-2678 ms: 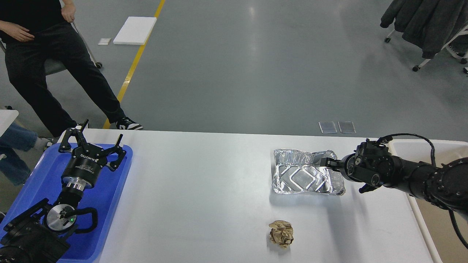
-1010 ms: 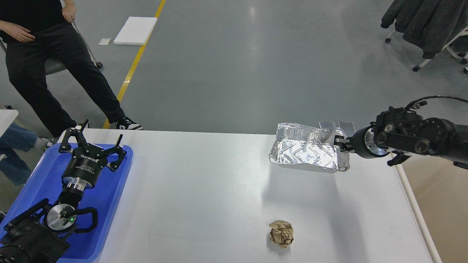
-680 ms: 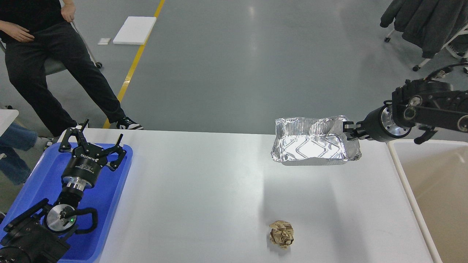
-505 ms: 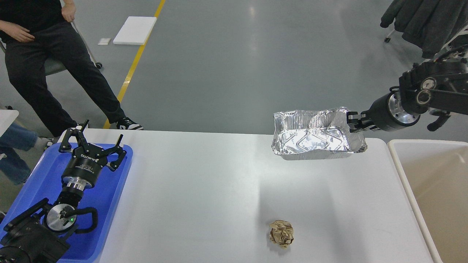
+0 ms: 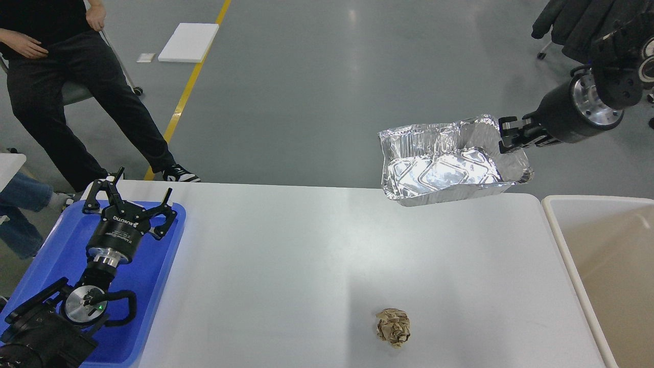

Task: Tidy desktop
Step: 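Lift the foil tray with the right gripper toward the bin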

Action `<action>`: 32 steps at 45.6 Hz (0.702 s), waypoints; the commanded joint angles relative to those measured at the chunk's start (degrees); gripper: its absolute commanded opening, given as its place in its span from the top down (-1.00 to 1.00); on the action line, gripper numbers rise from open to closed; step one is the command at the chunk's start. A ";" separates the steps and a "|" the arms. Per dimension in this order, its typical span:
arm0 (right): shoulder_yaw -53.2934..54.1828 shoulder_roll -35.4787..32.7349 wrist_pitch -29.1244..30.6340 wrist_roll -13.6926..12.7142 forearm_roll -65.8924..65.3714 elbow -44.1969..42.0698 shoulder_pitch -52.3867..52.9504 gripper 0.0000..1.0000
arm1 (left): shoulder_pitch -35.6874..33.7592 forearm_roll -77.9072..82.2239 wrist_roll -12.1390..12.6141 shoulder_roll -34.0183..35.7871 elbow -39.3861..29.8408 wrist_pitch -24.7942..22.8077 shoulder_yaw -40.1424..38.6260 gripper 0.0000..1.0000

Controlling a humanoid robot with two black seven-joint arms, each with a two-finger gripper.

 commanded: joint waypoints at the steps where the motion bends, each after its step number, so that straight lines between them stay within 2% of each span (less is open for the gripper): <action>1: -0.06 -0.61 1.79 -0.05 -0.25 0.56 3.11 1.00 | 0.00 0.00 -0.05 0.01 0.00 -0.01 0.00 -0.98; 12: -1.11 -1.31 2.05 -0.05 -0.17 1.00 3.29 1.00 | 0.00 0.00 0.04 0.01 0.00 -0.01 0.00 -0.98; 19: -0.94 -2.01 4.51 -0.14 0.01 1.00 4.26 1.00 | 0.00 0.00 -0.05 0.01 0.00 -0.01 0.00 -0.98; 32: -1.29 -6.93 4.87 -0.23 -3.68 0.47 2.94 1.00 | 0.00 0.00 -0.05 0.01 0.00 -0.01 0.00 -0.98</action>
